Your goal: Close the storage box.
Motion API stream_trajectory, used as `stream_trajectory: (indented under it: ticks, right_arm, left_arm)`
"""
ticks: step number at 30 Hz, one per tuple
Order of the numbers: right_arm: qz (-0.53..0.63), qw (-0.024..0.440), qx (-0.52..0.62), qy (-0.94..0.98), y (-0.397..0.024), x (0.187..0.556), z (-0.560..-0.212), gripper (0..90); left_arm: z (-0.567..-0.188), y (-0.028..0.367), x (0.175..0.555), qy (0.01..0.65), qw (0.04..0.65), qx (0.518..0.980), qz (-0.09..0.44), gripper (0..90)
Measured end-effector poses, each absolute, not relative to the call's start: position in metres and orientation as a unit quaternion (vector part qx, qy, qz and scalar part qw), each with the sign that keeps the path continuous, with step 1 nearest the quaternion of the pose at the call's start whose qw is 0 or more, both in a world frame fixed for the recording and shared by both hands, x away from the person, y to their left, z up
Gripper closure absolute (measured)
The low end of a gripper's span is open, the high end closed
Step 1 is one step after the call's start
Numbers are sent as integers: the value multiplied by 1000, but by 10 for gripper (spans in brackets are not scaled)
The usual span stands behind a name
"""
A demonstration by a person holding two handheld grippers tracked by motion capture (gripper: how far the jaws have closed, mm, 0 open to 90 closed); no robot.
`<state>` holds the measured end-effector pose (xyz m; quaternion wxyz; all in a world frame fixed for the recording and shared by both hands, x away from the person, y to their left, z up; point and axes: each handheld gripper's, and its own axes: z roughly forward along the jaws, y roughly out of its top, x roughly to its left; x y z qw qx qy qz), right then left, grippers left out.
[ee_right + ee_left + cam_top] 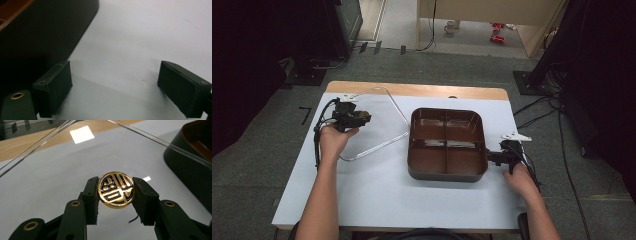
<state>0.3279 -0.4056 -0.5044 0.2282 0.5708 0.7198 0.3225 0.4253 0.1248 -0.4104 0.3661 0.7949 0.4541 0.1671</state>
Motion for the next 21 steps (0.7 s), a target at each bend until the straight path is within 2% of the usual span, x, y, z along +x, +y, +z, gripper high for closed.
stream_trajectory:
  ticks: [6,14,21]
  right_arm:
    - [322,228,572,719,-405,328,-504,117]
    - [322,228,570,721,-406,328,-504,117]
    - [322,228,572,720,-405,328,-504,117]
  left_arm:
    - [-392,121,418,442,382,796,160,594]
    - [-366,95,410,401,412,802,164,594]
    - [-364,73,409,376,423,811,148,594]
